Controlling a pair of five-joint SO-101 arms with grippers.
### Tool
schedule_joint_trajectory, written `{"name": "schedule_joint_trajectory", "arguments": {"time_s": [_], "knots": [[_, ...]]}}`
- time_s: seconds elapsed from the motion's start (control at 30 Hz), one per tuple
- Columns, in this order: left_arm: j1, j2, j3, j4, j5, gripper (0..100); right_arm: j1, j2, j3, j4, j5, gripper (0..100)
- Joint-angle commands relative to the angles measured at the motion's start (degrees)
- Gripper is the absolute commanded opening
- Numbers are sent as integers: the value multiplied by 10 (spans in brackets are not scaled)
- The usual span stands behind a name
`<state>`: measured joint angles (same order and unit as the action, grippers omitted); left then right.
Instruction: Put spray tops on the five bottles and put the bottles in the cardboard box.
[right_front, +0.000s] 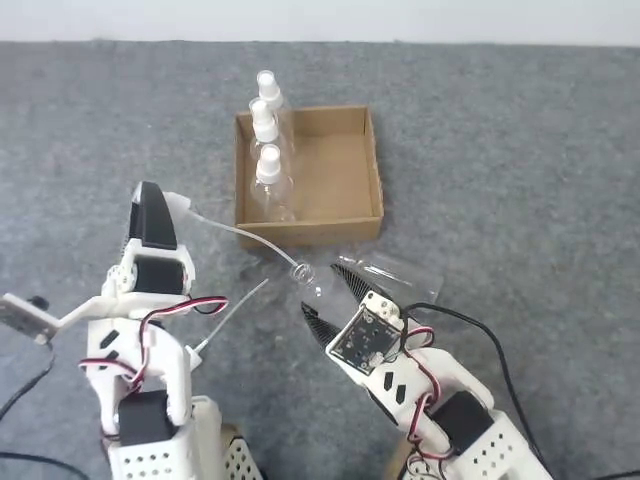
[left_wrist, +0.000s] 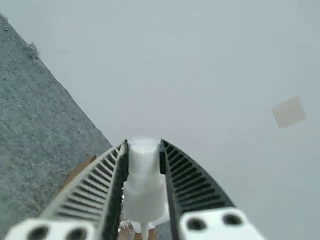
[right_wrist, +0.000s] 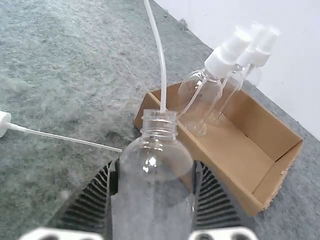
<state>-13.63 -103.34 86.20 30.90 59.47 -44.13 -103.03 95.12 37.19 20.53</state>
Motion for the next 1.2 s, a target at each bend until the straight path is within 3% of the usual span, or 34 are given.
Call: {"name": "schedule_joint_trajectory", "arguments": {"time_s": [0.0, 0.17, 0.53, 0.8, 1.17], "knots": [[1, -9, -12, 4, -8, 13, -5, -9, 12, 1, 10, 9], [7, -9, -12, 13, -8, 13, -5, -9, 12, 5, 10, 9], [123, -9, -48, 114, -54, 13, 22, -9, 12, 6, 6, 9], [132, -9, -46, 113, -54, 13, 21, -9, 12, 6, 6, 9], [244, -9, -27, 112, -90, 13, 19, -9, 12, 19, 5, 9]]}}
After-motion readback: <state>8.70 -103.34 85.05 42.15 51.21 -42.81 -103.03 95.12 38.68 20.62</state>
